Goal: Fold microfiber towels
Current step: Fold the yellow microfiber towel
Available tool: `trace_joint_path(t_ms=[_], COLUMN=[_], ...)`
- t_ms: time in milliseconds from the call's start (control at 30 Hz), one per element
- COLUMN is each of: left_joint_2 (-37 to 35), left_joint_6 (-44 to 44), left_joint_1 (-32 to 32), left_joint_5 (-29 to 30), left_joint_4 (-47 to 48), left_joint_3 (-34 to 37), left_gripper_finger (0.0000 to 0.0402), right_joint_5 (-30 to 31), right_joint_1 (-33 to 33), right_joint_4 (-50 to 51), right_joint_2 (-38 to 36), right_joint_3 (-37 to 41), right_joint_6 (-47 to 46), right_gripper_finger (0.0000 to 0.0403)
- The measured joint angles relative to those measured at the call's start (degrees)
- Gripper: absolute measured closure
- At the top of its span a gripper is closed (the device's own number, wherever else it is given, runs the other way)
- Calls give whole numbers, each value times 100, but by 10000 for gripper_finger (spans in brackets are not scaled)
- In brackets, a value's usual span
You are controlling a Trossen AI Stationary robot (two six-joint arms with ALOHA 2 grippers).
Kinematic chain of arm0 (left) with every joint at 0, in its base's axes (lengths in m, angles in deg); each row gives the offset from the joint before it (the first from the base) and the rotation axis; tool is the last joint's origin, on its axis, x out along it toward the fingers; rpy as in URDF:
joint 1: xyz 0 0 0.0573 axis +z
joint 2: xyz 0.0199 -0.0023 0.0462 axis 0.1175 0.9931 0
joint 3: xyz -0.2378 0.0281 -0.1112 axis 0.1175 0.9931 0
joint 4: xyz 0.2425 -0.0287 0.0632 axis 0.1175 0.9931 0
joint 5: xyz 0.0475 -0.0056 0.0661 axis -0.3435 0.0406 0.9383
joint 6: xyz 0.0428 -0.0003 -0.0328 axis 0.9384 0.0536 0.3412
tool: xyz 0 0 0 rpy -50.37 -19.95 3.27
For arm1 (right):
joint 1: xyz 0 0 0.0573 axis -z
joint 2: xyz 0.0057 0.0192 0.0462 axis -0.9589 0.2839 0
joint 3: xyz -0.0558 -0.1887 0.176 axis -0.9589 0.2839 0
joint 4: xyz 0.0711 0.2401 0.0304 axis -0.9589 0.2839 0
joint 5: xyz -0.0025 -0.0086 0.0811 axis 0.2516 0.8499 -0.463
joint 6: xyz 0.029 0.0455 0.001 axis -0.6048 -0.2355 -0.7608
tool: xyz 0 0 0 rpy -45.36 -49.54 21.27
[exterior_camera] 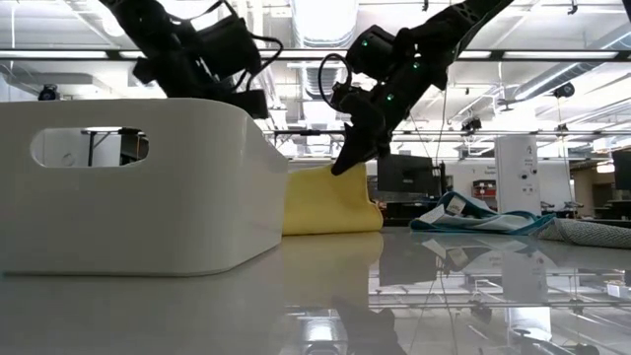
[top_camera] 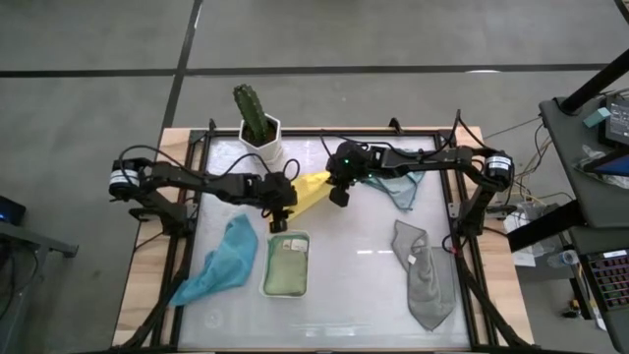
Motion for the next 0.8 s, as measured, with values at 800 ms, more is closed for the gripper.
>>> trace_joint_path(t_ms=[800], left_joint_2=[-133], left_joint_6=[248], left_joint_1=[-9], left_joint_5=[-1002], left_joint_4=[1300], left_joint_3=[74], left_gripper_finger=[401], right_joint_5=[-936], right_joint_1=[-132], right_joint_4=[1552], right_joint_2=[-276], right_joint_3=[7], right_joint_6=[90], right_gripper_finger=[394])
